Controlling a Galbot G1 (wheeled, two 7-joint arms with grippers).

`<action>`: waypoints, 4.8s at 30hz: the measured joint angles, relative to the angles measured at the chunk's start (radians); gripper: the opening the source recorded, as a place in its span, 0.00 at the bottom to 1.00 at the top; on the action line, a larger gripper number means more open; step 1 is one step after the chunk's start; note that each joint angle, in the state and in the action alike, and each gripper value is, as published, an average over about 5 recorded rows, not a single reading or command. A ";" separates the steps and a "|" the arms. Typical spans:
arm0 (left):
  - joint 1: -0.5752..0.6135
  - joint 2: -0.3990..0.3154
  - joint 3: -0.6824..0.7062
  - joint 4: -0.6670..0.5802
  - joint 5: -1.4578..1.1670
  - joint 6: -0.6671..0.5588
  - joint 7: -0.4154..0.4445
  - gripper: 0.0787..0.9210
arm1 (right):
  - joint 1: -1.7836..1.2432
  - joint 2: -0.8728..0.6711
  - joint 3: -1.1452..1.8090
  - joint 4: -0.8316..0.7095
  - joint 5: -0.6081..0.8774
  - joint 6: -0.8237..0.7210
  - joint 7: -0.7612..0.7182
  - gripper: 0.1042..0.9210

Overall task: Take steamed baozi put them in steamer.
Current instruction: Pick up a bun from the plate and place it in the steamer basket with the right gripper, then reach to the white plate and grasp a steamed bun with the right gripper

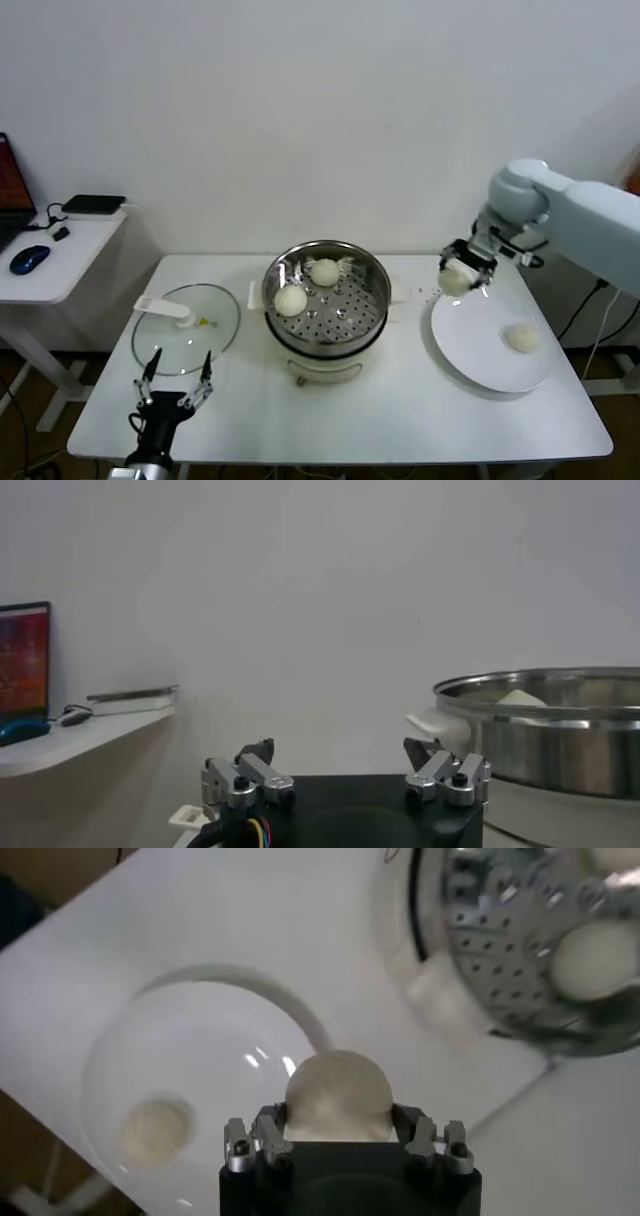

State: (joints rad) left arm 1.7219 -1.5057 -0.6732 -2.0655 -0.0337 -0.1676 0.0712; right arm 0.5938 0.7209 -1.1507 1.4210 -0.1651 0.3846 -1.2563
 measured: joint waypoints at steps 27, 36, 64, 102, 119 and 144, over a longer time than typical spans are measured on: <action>0.019 0.017 -0.015 -0.009 0.000 0.004 -0.001 0.88 | 0.001 0.407 -0.015 0.104 -0.098 0.059 0.011 0.71; 0.013 0.018 -0.010 0.000 0.000 0.010 0.000 0.88 | -0.069 0.462 -0.019 0.097 -0.135 0.065 0.015 0.71; 0.007 0.015 -0.002 0.018 0.004 0.012 0.000 0.88 | -0.189 0.507 -0.007 0.035 -0.187 0.090 0.031 0.75; -0.005 0.028 0.020 0.011 0.001 0.018 0.001 0.88 | 0.250 0.194 -0.346 -0.100 0.492 -0.242 -0.002 0.88; -0.025 0.032 0.027 0.011 0.007 0.019 0.003 0.88 | 0.052 -0.079 -0.255 -0.325 0.440 -0.443 0.043 0.88; -0.017 0.025 0.023 0.025 0.015 0.019 0.003 0.88 | -0.474 -0.069 0.249 -0.569 0.025 -0.313 0.071 0.88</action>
State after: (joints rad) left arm 1.7048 -1.4806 -0.6501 -2.0403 -0.0191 -0.1482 0.0738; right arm 0.1195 0.6518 -0.9019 0.8520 -0.1397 0.0719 -1.1853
